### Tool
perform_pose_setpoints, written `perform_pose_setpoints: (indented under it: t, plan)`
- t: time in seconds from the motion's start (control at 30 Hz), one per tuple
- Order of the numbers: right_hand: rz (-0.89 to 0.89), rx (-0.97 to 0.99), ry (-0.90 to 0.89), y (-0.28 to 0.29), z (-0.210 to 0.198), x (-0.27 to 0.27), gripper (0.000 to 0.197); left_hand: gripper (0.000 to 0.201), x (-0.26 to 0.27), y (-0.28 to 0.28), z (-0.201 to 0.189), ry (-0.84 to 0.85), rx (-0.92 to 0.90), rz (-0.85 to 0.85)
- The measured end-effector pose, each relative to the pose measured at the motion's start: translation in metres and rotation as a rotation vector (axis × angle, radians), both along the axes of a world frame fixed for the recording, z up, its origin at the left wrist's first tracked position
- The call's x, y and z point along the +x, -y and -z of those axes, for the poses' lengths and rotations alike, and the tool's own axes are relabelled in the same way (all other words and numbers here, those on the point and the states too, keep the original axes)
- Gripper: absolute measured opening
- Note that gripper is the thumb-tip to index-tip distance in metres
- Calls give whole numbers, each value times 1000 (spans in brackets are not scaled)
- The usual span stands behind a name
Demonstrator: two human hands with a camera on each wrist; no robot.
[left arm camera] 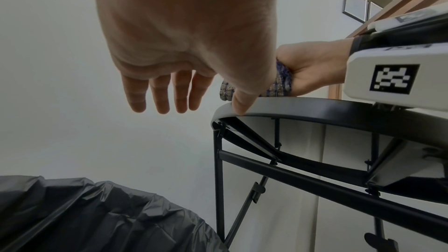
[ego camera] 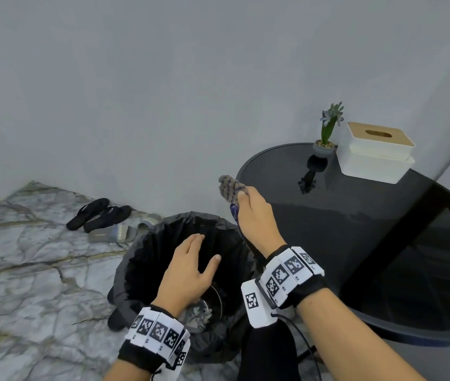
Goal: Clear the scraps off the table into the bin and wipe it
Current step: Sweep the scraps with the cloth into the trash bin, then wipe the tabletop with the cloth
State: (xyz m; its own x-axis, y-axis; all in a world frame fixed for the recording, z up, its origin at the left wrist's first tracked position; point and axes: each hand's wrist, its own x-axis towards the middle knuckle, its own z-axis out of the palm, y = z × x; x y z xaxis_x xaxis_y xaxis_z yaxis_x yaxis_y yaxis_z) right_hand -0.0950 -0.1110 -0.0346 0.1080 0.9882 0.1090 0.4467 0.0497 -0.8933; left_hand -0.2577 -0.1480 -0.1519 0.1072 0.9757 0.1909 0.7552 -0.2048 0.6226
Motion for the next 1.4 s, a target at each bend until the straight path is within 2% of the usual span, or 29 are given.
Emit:
perform_pose_setpoints:
  t: [0.27, 0.4, 0.53, 0.63, 0.73, 0.87, 1.03, 1.1, 1.2, 1.4]
  plan:
    - [124, 95, 178, 17, -20, 52, 34, 71, -7, 9, -4, -54, -3, 2]
    - [137, 7, 364, 29, -14, 73, 30, 70, -3, 11, -9, -78, 9, 14]
    - [32, -93, 553, 52, 0, 69, 24, 70, 5, 11, -14, -120, 30, 29]
    - [30, -38, 654, 57, 13, 57, 19, 69, 12, 8, -17, -170, 56, 54]
    - [74, 46, 749, 48, 21, 49, 22, 70, 16, 3, -19, -216, 76, 73]
    - [56, 69, 718, 24, 24, 36, 27, 73, 17, -1, -21, -273, 84, 92]
    - [-53, 58, 738, 10, 20, 18, 32, 71, 12, 1, -21, -295, 76, 81]
    - [-109, 54, 734, 17, 15, 19, 31, 71, 9, 3, -20, -292, 75, 74]
    - [-136, -8, 635, 34, 8, 28, 27, 71, 6, 3, -18, -290, 62, 69]
    - [-190, 15, 632, 80, 10, 48, 28, 69, 9, 3, -20, -260, 64, 60]
